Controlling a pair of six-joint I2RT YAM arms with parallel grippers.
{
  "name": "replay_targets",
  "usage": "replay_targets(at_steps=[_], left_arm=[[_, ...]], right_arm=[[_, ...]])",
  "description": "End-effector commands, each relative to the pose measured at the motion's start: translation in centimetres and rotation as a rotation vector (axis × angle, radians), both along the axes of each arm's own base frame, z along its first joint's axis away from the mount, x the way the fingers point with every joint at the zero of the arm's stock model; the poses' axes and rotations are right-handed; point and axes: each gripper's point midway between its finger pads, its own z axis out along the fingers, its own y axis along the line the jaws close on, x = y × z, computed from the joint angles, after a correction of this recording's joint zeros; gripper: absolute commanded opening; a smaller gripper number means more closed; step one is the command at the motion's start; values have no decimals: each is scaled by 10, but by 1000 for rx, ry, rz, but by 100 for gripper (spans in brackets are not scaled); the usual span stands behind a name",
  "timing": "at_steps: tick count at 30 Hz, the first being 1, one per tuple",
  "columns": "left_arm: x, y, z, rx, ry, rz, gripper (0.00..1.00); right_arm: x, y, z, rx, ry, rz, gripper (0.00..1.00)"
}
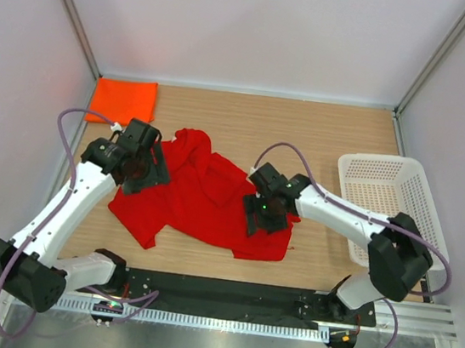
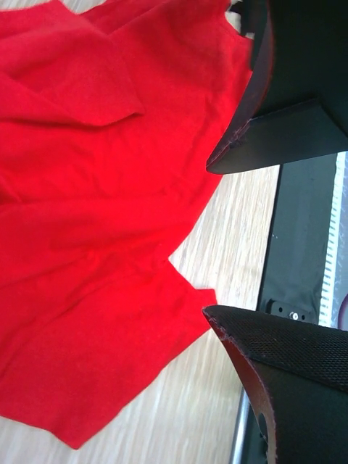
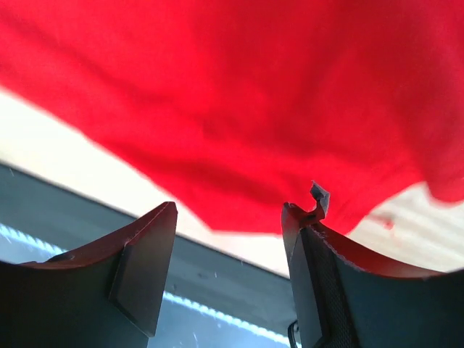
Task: Fold and stack the t-shirts
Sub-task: Flatten the tshirt out
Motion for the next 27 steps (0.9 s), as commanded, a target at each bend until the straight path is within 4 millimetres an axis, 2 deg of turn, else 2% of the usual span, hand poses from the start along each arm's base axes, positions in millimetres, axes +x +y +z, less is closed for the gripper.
replay_targets(at_steps=[1, 2, 5, 10, 12, 14, 16, 17, 18, 19, 20, 22, 23, 24, 25, 27], left_arm=[[3, -1, -4, -76, 4, 59, 73], [3, -3, -2, -96, 4, 59, 73], [4, -2, -2, -102, 8, 86, 73], [-5, 4, -7, -114, 42, 158, 74], [-7, 6, -5, -126, 31, 169, 74], [-10, 7, -4, -131, 25, 177, 74], [-13, 9, -3, -133, 14, 180, 74], [-15, 11, -3, -131, 16, 184, 74], [-15, 12, -2, -129, 10, 189, 74], [-16, 13, -2, -127, 12, 192, 74], [-17, 15, -2, -121, 12, 195, 74], [-18, 19, 1, -107, 1, 203, 73], [-17, 20, 2, -100, -4, 202, 73], [-16, 21, 6, -97, -17, 205, 73], [-14, 24, 8, -79, -29, 206, 72], [-10, 26, 16, -73, -57, 208, 70]], right_arm=[[-21, 12, 14, 108, -36, 38, 67], [-31, 6, 3, 87, -15, 44, 68], [-45, 7, -9, 80, 1, 68, 68], [-47, 16, -19, 82, 3, 92, 66], [-50, 18, -29, 68, 27, 98, 58], [-47, 19, -33, 67, 17, 102, 55], [-38, 12, -34, 22, -28, 78, 38], [-32, 12, -30, 13, -51, 73, 26], [-30, 6, -28, -19, -61, 65, 5], [-24, 2, -25, -45, -93, 53, 1], [-13, 1, -17, -62, -141, 42, 1], [-7, -6, -1, -92, -166, 23, 1], [3, -2, 15, -80, -201, 0, 1], [3, -9, 24, -103, -191, -14, 1], [17, -6, 41, -76, -216, -47, 1], [30, -8, 54, -53, -207, -77, 1]])
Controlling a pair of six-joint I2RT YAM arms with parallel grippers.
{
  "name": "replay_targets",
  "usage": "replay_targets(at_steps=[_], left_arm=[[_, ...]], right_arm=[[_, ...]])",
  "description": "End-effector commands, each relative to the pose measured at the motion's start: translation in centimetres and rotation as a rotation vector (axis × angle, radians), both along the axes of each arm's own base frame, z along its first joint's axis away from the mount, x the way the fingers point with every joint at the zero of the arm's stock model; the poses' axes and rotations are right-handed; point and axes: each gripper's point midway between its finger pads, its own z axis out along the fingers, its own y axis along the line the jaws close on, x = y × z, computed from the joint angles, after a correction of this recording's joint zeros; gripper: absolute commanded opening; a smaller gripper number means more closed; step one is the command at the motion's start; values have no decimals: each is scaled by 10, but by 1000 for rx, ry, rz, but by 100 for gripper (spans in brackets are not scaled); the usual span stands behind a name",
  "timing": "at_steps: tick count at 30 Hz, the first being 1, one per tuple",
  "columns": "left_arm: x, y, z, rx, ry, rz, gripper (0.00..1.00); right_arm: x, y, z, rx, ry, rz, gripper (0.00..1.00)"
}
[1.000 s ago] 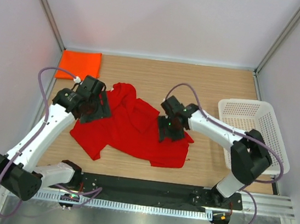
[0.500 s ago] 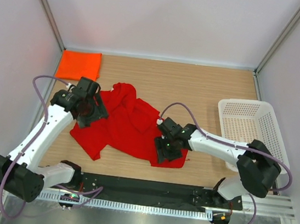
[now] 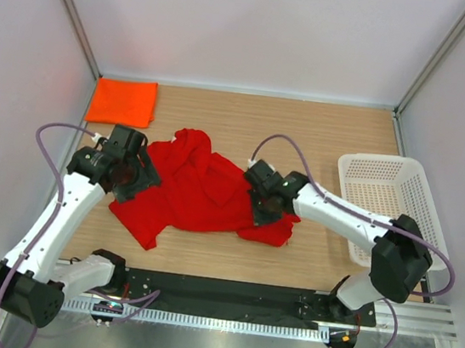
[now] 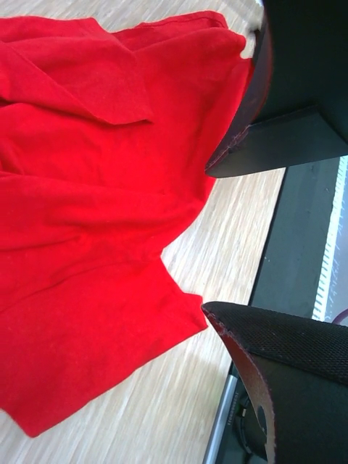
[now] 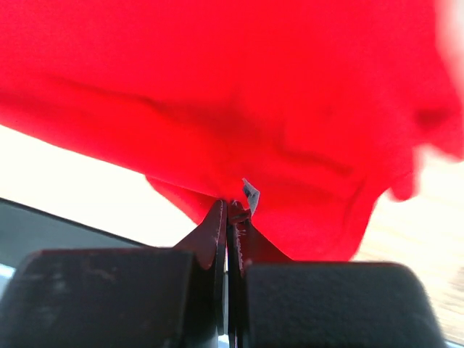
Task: Fold and stack the t-shirts
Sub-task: Flatten the tshirt out
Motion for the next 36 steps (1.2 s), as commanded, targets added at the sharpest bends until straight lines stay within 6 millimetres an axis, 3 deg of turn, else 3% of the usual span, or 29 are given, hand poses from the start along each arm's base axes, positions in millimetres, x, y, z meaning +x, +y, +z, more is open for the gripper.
replay_targets(at_steps=[1, 3, 4, 6, 7, 8, 9, 10, 12, 13, 14, 15, 18, 19, 21, 22, 24, 25, 26, 28, 31, 36], left_arm=[[9, 10, 20, 35, -75, 23, 70], [15, 9, 24, 44, -88, 9, 68], [18, 9, 25, 46, -90, 8, 68], [24, 6, 24, 49, -76, -6, 68], [26, 5, 23, 48, -68, -14, 68], [28, 3, 22, 44, -58, -19, 68], [29, 1, 17, 47, -32, -24, 68], [31, 1, 15, 46, -24, -24, 70], [32, -2, 6, 44, 17, -27, 71], [30, -2, 1, 43, 38, -20, 72], [29, -2, -4, 41, 60, -17, 72], [27, -5, -10, 24, 83, -6, 71], [15, -7, -33, 0, 152, 19, 63], [11, -9, -36, -20, 157, 42, 62], [0, -7, -54, -27, 188, 80, 59], [-2, -8, -55, -51, 165, 118, 59], [-12, -7, -74, -69, 174, 155, 60], [-8, -8, -76, -84, 148, 172, 63], [-7, -8, -78, -101, 137, 202, 64], [-5, -4, -90, -83, 134, 227, 65], [-3, 0, -102, -56, 157, 247, 65], [-1, -2, -133, -53, 222, 263, 63]], right_arm=[[52, -14, 51, 43, -98, -123, 1], [74, -12, 52, 90, -72, -139, 1], [106, -19, 52, 101, -62, -202, 1], [134, -17, 48, 142, -31, -201, 1], [161, -12, 66, 174, -77, -204, 1], [180, -18, 42, 135, -33, -215, 2], [185, -22, 41, 103, -13, -211, 13], [210, -22, 60, 83, -86, -198, 26], [212, -25, 54, 30, -37, -184, 52], [221, -29, 67, 12, -81, -201, 55], [219, -30, 69, 9, -77, -200, 58], [216, -30, 82, 31, -107, -194, 60], [197, -35, 81, 44, -99, -177, 61], [178, -38, 82, 65, -78, -160, 61], [164, -40, 82, 93, -80, -154, 61], [143, -47, 79, 100, -63, -151, 61], [126, -46, 77, 144, -53, -150, 61], [108, -52, 61, 131, -11, -150, 61], [99, -54, 70, 156, -34, -149, 61], [79, -58, 64, 169, -18, -145, 61], [61, -64, 58, 168, 4, -144, 61], [48, -72, 72, 187, -31, -144, 61]])
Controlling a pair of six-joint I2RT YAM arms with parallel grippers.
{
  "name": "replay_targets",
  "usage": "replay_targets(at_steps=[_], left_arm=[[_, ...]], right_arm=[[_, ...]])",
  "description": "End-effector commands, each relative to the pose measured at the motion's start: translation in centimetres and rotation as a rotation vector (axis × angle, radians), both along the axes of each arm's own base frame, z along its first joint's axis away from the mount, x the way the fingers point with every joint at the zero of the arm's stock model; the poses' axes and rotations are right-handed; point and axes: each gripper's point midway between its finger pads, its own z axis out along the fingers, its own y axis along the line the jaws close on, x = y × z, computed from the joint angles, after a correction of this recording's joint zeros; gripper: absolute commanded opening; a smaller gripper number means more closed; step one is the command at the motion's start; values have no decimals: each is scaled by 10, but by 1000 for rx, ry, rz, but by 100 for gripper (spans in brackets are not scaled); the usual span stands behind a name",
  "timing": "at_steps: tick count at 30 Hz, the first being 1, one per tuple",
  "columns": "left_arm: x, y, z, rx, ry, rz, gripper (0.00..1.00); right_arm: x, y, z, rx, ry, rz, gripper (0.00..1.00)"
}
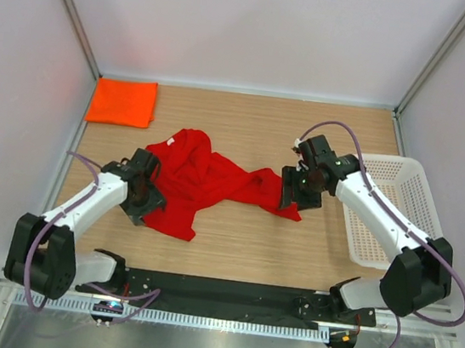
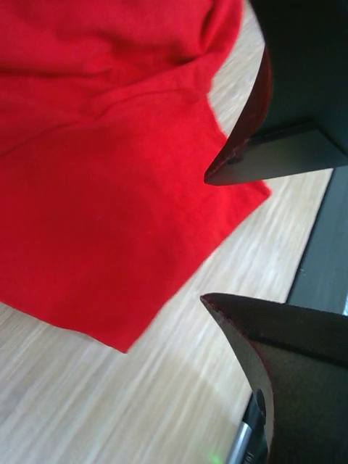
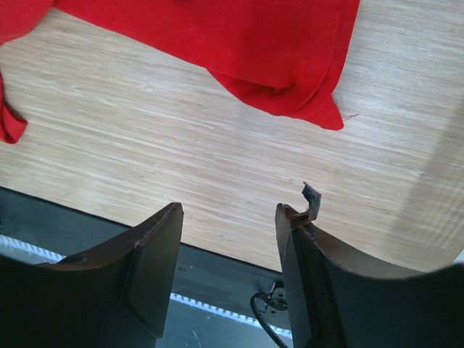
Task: Fold and stack the t-shirts
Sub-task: Flatten the tshirt out
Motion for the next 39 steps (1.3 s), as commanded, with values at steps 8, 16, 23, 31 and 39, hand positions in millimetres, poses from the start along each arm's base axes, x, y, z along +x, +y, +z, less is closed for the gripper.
replay_targets(at_steps=[8, 16, 23, 31, 39], left_arm=[[6, 8, -41, 35, 27, 52, 48], [15, 16, -22, 89, -16, -14, 0], [76, 17, 40, 196, -159, -152, 0], [207, -61, 61, 213, -152, -469, 23], [188, -28, 102, 246, -233, -462, 61]], right_arm=[[-12, -3, 31, 56, -94, -2, 61], [-16, -5, 33, 64, -97, -13, 61], [-16, 2, 35, 99, -84, -33, 61], [-5, 9, 37, 113, -86, -56, 61], [8, 15, 30, 109, -77, -62, 61]])
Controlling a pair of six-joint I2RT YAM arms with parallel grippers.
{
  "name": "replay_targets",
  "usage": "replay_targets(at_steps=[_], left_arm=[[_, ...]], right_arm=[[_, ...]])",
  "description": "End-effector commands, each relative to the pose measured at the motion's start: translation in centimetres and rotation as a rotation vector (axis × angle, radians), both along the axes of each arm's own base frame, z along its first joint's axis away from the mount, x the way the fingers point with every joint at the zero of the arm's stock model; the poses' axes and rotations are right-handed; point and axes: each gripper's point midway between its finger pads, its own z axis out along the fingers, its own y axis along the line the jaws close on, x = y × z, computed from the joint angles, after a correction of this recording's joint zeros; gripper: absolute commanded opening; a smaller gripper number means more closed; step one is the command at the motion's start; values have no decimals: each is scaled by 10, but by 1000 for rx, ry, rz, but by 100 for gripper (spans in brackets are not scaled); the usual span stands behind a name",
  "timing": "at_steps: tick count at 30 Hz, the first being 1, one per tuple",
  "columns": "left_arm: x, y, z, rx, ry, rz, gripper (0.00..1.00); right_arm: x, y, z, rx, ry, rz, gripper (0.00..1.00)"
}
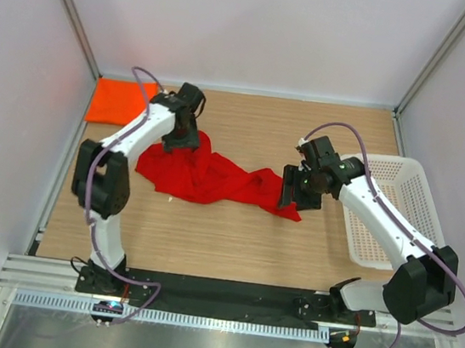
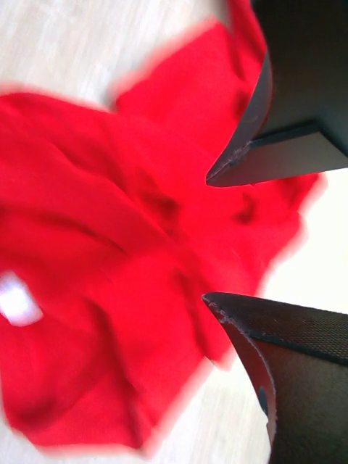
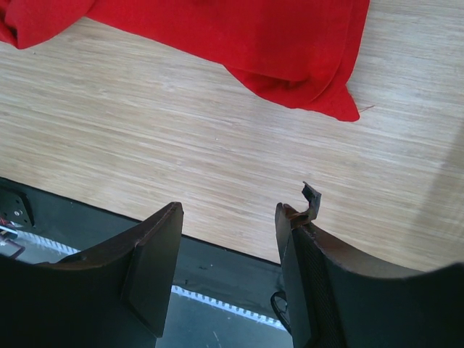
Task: Fold and stack the t-shirts
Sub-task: Flatten the tshirt out
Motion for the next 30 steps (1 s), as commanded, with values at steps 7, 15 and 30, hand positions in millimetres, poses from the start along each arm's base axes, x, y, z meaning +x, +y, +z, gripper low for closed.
replay_targets(at_steps=[7, 15, 30], left_arm=[[-56, 52, 10, -261, -54, 27, 44], [-12, 63, 0, -266, -87, 49, 45], [-29, 23, -33, -470, 82, 74, 38]], right_arm=[[19, 16, 5, 52, -31, -13, 61], [22, 19, 0, 48, 0, -13, 61], [19, 13, -3, 12, 11, -16, 61]])
